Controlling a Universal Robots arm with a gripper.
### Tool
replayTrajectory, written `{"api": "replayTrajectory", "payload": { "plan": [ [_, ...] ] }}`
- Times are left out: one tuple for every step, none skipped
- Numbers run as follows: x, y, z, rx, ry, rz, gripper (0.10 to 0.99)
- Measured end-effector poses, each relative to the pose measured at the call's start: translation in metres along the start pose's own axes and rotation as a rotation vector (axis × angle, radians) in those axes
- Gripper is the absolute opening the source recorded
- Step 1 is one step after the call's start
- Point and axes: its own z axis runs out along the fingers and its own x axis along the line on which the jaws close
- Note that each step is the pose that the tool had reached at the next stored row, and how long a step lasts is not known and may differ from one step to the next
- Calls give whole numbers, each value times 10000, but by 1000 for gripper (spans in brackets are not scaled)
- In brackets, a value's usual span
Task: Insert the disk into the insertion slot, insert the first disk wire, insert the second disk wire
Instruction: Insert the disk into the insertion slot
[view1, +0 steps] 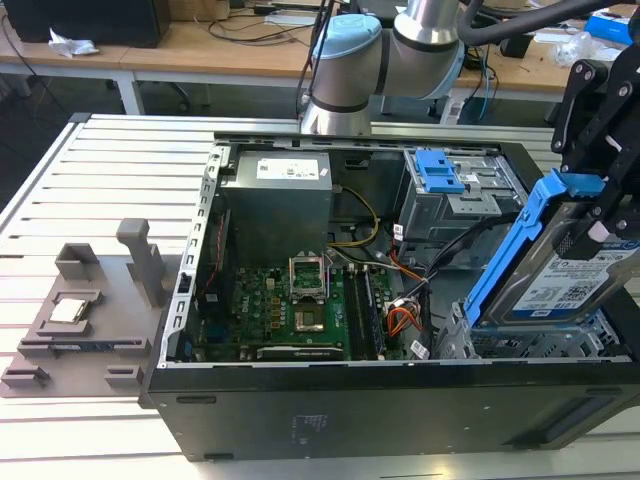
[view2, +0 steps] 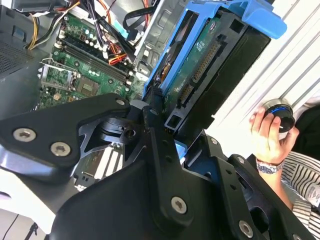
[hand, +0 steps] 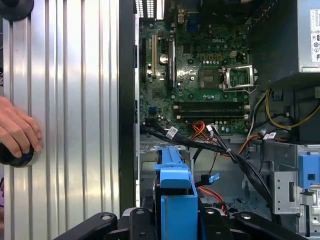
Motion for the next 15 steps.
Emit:
{"api": "replayTrajectory", "payload": {
  "plan": [
    [-5,0,6,0,1,0,365],
    [-21,-1,14,0,0,0,365],
    [-69,-14,19,0,2,2,365],
    [-113,-33,24,0,9,0,365],
    [-140,-49,31,0,19,1,365],
    [-146,-63,40,1,26,1,365],
    [-147,-70,44,0,30,1,365],
    [-149,-80,53,0,32,1,365],
    [-151,-87,62,0,34,0,365],
    [-152,-88,72,1,34,1,365],
    [-154,-89,86,1,33,3,365],
    [-158,-89,95,0,34,3,365],
    [-164,-91,104,0,35,1,365],
    [-170,-91,110,0,33,1,365],
    [-181,-91,121,1,33,0,365]
  ]
}}
